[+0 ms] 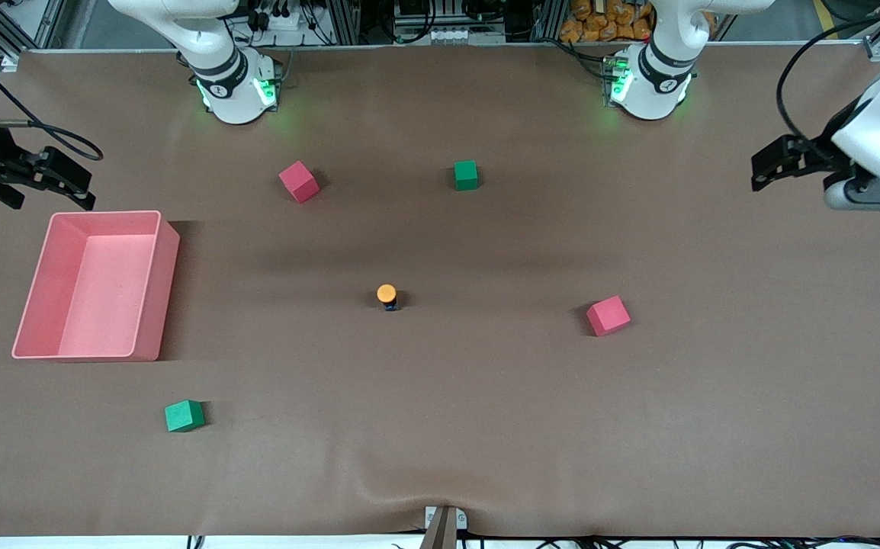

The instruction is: Place and upright button with both arms

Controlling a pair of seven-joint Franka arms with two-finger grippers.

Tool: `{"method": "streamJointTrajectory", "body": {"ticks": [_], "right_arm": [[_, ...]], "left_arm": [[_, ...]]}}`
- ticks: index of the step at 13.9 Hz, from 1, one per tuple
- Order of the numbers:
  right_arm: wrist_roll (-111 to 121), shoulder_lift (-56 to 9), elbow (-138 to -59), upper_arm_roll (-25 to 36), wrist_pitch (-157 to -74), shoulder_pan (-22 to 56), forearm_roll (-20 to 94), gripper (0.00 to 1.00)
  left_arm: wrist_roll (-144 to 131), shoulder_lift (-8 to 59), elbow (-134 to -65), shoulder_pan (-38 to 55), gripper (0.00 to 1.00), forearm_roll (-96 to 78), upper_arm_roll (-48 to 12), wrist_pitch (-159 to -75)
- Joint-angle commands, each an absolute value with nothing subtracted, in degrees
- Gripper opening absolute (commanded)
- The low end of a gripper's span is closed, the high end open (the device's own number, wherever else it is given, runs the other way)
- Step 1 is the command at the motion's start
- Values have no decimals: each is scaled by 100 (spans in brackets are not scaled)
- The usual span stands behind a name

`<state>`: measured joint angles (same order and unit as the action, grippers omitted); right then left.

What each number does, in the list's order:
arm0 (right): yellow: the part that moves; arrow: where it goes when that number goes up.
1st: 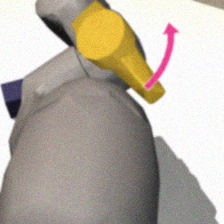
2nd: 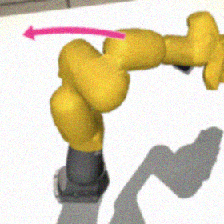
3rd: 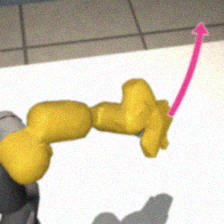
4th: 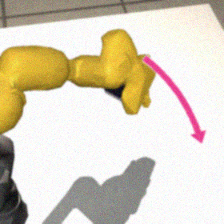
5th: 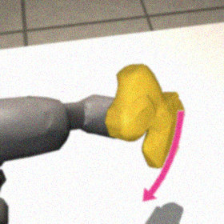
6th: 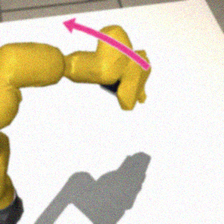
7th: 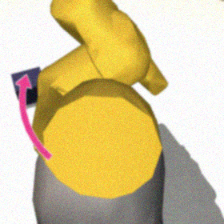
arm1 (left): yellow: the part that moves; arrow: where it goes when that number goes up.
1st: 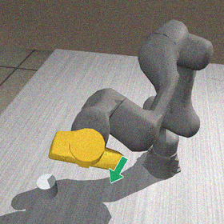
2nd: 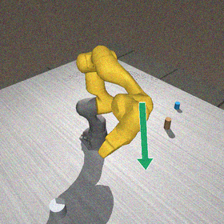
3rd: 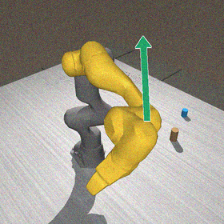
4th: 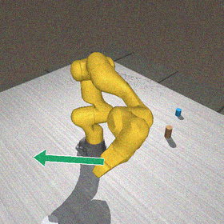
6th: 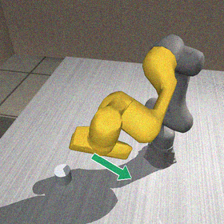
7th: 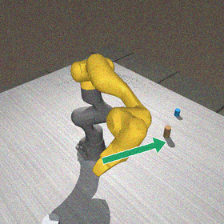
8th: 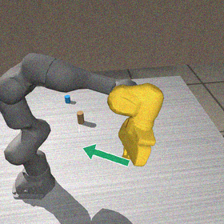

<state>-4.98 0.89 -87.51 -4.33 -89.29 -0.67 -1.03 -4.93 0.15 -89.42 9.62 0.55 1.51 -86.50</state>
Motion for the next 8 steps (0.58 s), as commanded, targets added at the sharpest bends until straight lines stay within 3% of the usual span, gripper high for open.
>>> {"method": "streamJointTrajectory", "body": {"ticks": [1,8], "right_arm": [[-431,44,-8648,-510,-8851,-176,-114,100],[-431,44,-8648,-510,-8842,-176,-114,100]], "left_arm": [[-893,-650,-9861,887,100,-18,27,-9132],[-1100,-967,-10108,800,100,-18,44,-9141]]}}
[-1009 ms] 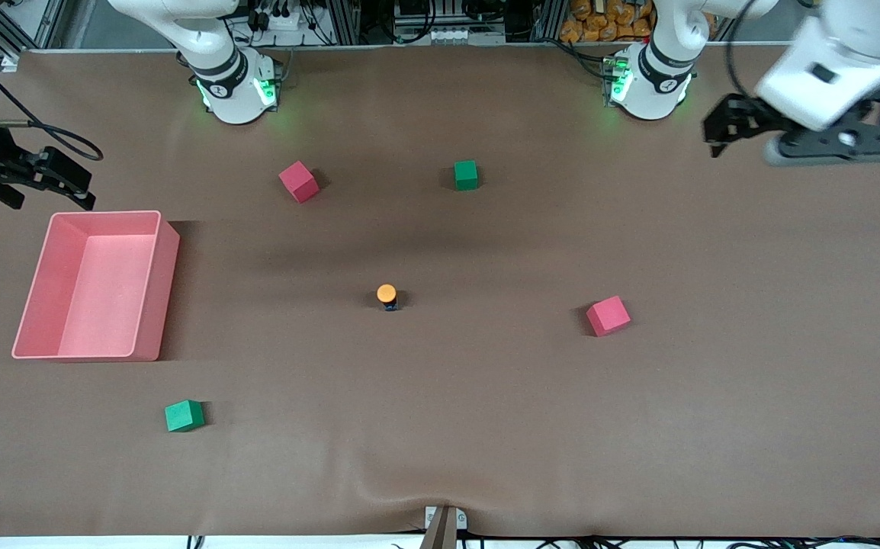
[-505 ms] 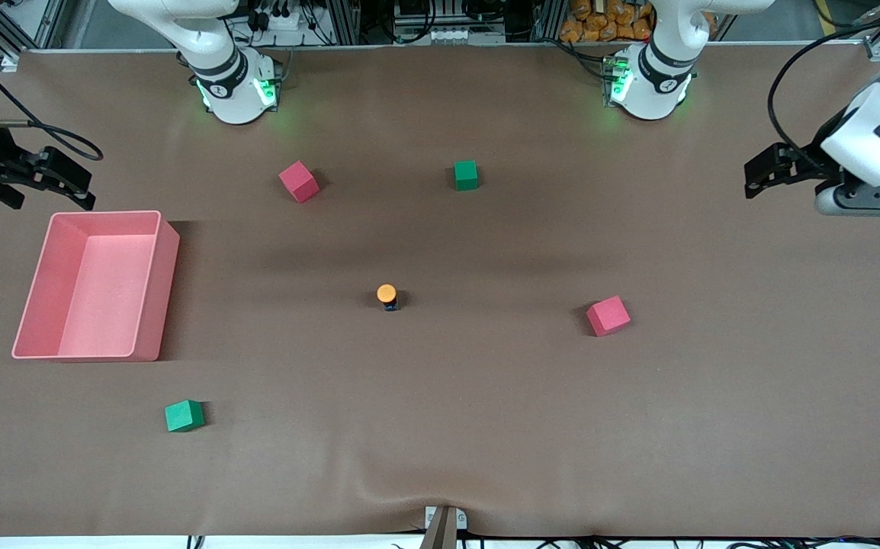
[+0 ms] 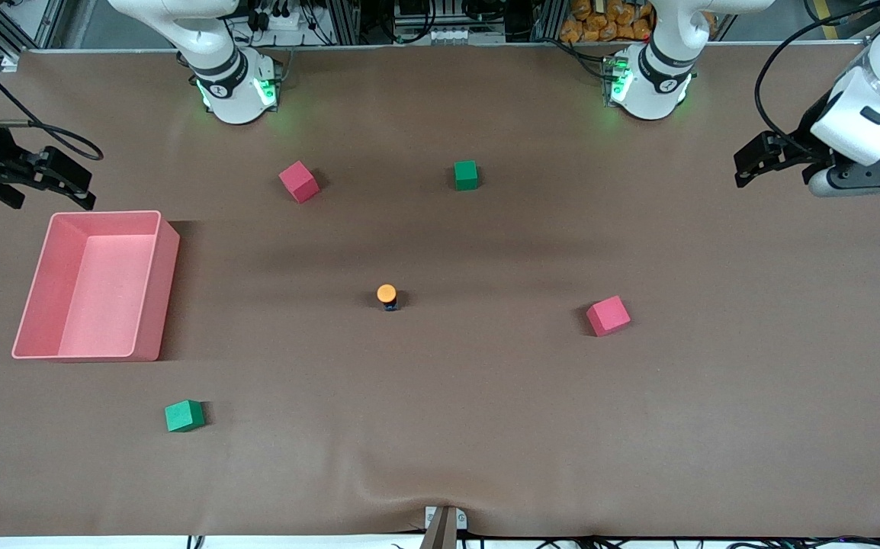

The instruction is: Place and upright button with both arms

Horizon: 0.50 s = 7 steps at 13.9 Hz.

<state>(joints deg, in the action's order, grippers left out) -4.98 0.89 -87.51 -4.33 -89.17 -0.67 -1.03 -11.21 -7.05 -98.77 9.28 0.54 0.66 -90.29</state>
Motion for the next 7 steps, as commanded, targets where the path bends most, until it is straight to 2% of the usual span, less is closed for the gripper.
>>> {"method": "streamJointTrajectory", "body": {"ticks": [1,7], "right_arm": [[-431,44,-8648,-510,-8842,-176,-114,100],[-431,44,-8657,-510,-8842,-176,-114,100]], "left_arm": [[-1064,-967,-10090,643,100,-18,35,-9132],[-1099,-853,-9730,554,100,79,44,-9088]]}}
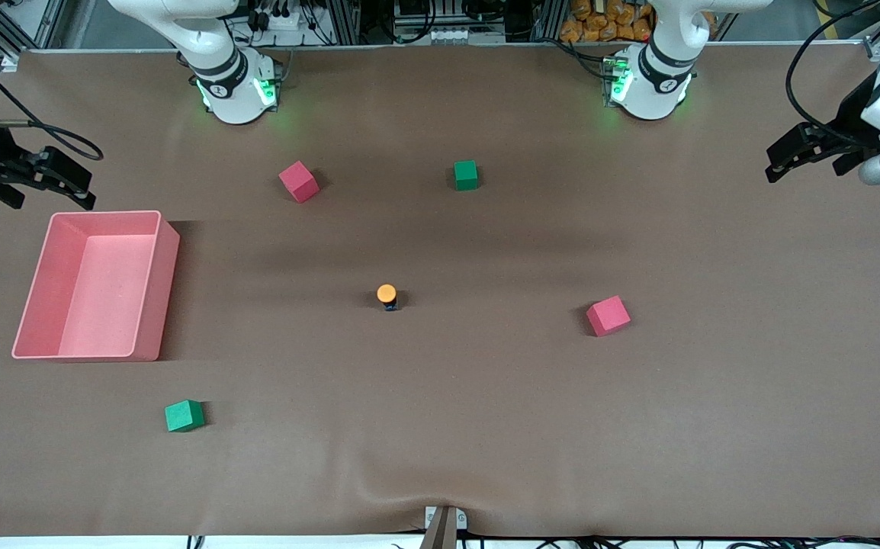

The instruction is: Place and upright button with both arms

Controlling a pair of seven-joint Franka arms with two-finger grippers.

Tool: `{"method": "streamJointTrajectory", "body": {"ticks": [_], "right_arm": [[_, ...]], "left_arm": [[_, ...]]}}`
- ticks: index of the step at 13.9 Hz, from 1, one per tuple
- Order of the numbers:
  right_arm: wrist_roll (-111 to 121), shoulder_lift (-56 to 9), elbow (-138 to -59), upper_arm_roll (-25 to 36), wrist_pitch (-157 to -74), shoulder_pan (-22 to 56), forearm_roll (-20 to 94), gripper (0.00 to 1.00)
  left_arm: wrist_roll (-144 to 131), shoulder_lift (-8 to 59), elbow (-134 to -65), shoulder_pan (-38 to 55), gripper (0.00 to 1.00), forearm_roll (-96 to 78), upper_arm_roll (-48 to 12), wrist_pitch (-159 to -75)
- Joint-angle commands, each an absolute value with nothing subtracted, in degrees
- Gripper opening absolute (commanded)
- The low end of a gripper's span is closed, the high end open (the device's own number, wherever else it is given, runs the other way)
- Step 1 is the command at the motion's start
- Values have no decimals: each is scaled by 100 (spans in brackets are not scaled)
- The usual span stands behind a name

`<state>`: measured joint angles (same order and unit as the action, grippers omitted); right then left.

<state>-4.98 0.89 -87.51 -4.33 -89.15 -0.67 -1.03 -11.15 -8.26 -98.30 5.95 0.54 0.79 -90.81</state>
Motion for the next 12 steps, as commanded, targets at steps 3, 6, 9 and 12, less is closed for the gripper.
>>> {"method": "streamJointTrajectory", "body": {"ticks": [3,6,9,12], "right_arm": [[-431,44,-8648,-510,-8842,-176,-114,100],[-431,44,-8648,-510,-8842,-176,-114,100],[-431,44,-8648,-510,-8842,-176,-114,100],[-431,44,-8648,-510,-8842,-176,-114,100]], "left_arm": [[-1090,-826,-9519,423,100,88,105,-8896],[-1090,-817,-9414,352,100,88,114,-8772],[-1090,-817,-9272,334,100,97,141,-8499],[-1099,-817,-9264,334,100,97,141,-8464]]}}
